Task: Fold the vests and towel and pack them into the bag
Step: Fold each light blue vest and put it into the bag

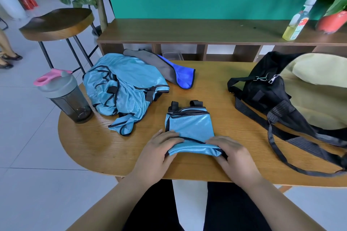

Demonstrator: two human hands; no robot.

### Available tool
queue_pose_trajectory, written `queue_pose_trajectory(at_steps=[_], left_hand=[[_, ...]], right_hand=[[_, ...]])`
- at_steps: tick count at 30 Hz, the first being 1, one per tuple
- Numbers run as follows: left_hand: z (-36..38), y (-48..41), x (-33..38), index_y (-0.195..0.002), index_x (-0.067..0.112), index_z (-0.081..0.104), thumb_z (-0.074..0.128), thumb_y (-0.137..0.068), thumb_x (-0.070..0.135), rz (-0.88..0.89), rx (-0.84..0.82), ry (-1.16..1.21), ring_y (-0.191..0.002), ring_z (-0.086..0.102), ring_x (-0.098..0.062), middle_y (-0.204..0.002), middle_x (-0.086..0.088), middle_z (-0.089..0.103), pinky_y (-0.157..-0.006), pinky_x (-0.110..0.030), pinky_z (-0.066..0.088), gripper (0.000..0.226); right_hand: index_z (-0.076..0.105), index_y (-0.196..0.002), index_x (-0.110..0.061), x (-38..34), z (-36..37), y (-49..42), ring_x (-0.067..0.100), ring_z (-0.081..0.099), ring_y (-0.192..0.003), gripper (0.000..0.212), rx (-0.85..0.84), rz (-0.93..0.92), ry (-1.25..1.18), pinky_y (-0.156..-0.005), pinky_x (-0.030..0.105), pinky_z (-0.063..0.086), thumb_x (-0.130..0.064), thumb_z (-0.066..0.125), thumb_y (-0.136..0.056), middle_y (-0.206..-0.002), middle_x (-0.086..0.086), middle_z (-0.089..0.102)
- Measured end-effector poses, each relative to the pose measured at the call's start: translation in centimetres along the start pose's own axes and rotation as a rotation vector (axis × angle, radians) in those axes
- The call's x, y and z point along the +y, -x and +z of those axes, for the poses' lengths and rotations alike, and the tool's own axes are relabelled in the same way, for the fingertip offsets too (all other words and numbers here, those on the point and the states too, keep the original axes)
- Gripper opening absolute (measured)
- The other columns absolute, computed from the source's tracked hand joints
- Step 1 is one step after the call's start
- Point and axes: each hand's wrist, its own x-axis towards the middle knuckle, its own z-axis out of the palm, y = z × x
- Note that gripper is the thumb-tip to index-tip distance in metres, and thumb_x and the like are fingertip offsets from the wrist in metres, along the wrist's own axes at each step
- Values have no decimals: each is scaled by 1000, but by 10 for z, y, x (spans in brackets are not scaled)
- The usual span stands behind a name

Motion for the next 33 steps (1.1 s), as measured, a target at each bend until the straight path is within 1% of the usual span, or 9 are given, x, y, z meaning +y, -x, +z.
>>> queue_pose_trajectory(at_steps=[3,7,10,13,16,19,24,28,33], left_hand=[[-2,2,5,-125,29,71,60,-104,38,10,55,-33,-122,55,5,-124,21,67,-121,-26,31,26],[-6,1,12,-100,27,68,44,-108,56,-136,103,-71,-90,54,-3,-86,15,64,-86,-23,43,38],[-10,-6,22,-93,30,59,43,-106,61,-273,97,-42,-74,54,-6,-69,11,56,-62,-19,37,37],[-12,-17,25,-105,35,54,50,-104,58,-412,113,12,-65,58,-9,-70,7,60,-53,-23,43,24],[-10,-26,27,-131,39,49,56,-104,50,-496,141,43,-69,63,-6,-82,15,63,-60,-30,55,31],[-8,-31,29,-146,40,44,59,-104,44,-520,176,-43,-83,62,-2,-104,19,60,-71,-23,54,45],[6,-35,24,-147,25,54,61,-102,23,-220,159,-380,-132,50,-22,-140,1,52,-109,-41,47,46],[19,-40,21,-161,18,33,38,-110,37,-26,-71,-448,-157,26,-17,-164,2,39,-130,-44,19,55],[23,-32,17,-161,20,34,30,-110,44,-56,-111,-483,-157,24,-15,-163,4,40,-130,-43,17,57]], right_hand=[[74,-116,-31,-2,-6,-1,0,67,-100,27,53,110,-101,-85,21,52,-16,76,-94,-106,-23,71],[69,-101,-38,-15,-8,-7,10,66,-76,5,31,292,-221,-63,20,49,-39,64,-101,-81,-17,69],[67,-96,-35,-19,-6,-20,10,63,-72,20,21,396,-245,-58,23,46,-50,56,-103,-75,-8,67],[58,-85,-22,-20,0,-38,10,52,-59,37,-9,483,-183,-54,31,40,-55,53,-102,-67,-3,56],[57,-94,-22,-23,7,-53,16,59,-63,40,-12,551,-105,-52,35,40,-61,51,-102,-69,-1,61],[54,-117,-31,-24,13,-60,15,63,-64,38,18,614,-19,-47,31,40,-65,48,-102,-67,-2,64],[51,-137,-46,-27,22,-61,14,64,-66,35,18,597,90,-50,29,45,-59,43,-105,-71,-8,66],[56,-135,-48,-31,22,-62,15,66,-81,32,0,562,138,-64,33,55,-52,43,-106,-100,-11,70],[62,-121,-39,-32,25,-51,12,59,-81,24,92,478,208,-63,31,51,-50,47,-106,-107,-12,56]])
